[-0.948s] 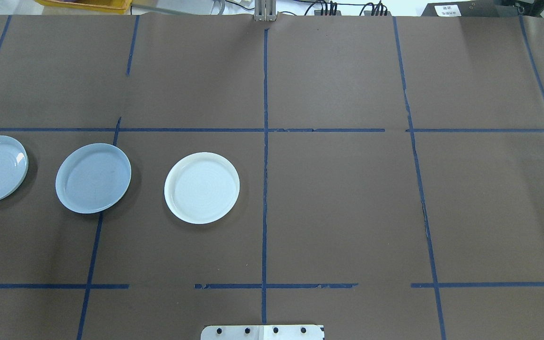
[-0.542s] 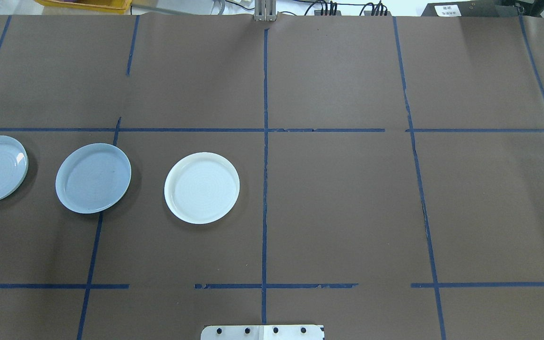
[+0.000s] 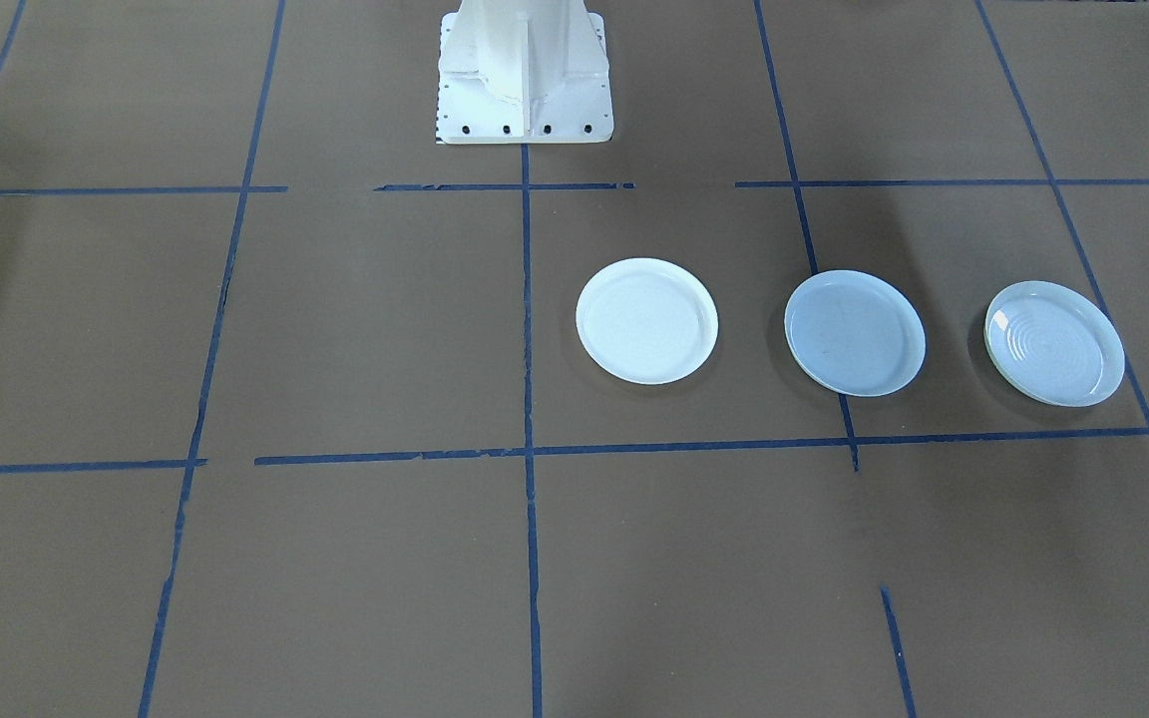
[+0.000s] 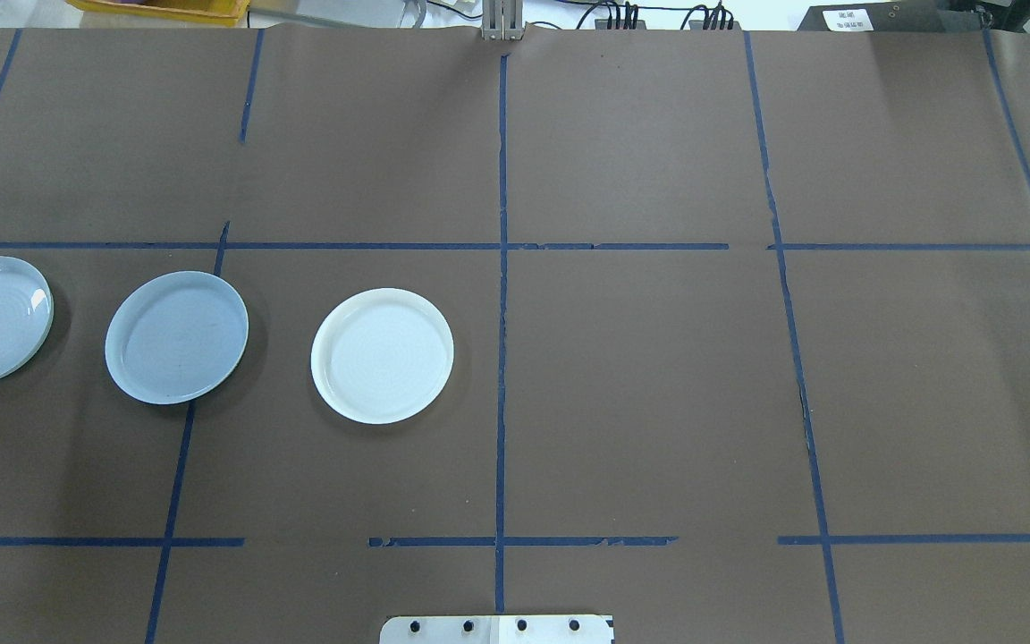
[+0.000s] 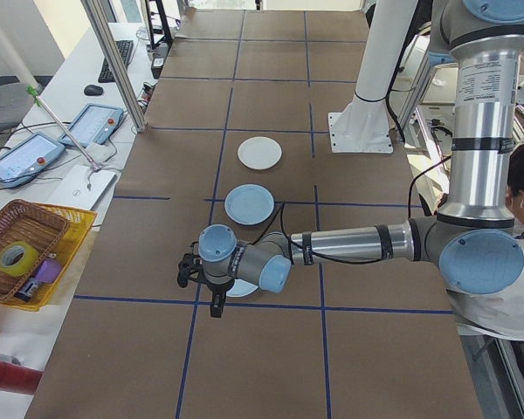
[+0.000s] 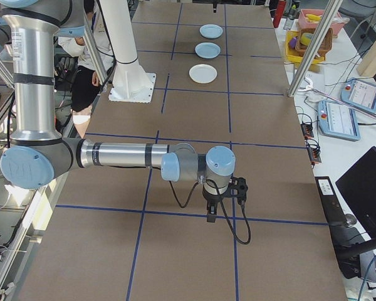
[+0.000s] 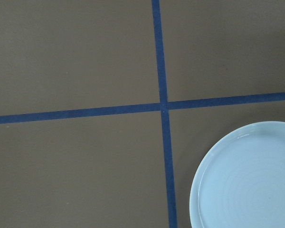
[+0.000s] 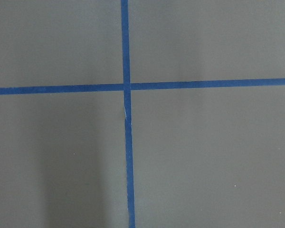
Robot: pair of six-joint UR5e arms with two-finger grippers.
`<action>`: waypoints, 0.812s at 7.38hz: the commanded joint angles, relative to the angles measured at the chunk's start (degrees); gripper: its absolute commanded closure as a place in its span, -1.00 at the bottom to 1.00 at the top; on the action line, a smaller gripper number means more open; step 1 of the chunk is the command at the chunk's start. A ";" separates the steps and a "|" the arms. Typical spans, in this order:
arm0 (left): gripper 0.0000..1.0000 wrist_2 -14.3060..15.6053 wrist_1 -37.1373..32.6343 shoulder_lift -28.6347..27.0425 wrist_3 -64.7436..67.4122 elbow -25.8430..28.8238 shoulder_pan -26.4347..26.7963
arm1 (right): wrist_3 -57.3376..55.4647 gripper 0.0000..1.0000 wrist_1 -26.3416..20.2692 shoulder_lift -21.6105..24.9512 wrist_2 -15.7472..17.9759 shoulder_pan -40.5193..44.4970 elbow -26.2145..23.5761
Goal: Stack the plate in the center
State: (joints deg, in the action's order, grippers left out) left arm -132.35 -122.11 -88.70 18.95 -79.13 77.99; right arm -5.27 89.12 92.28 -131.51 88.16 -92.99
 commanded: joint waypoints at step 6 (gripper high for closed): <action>-0.86 -5.64 -15.09 -0.24 10.58 9.34 -6.79 | -0.09 -1.00 0.00 0.00 0.03 0.00 0.00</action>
State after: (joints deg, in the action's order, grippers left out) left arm -137.11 -137.12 -88.91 29.49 -70.08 71.71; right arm -5.35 89.12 92.28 -131.52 88.16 -92.99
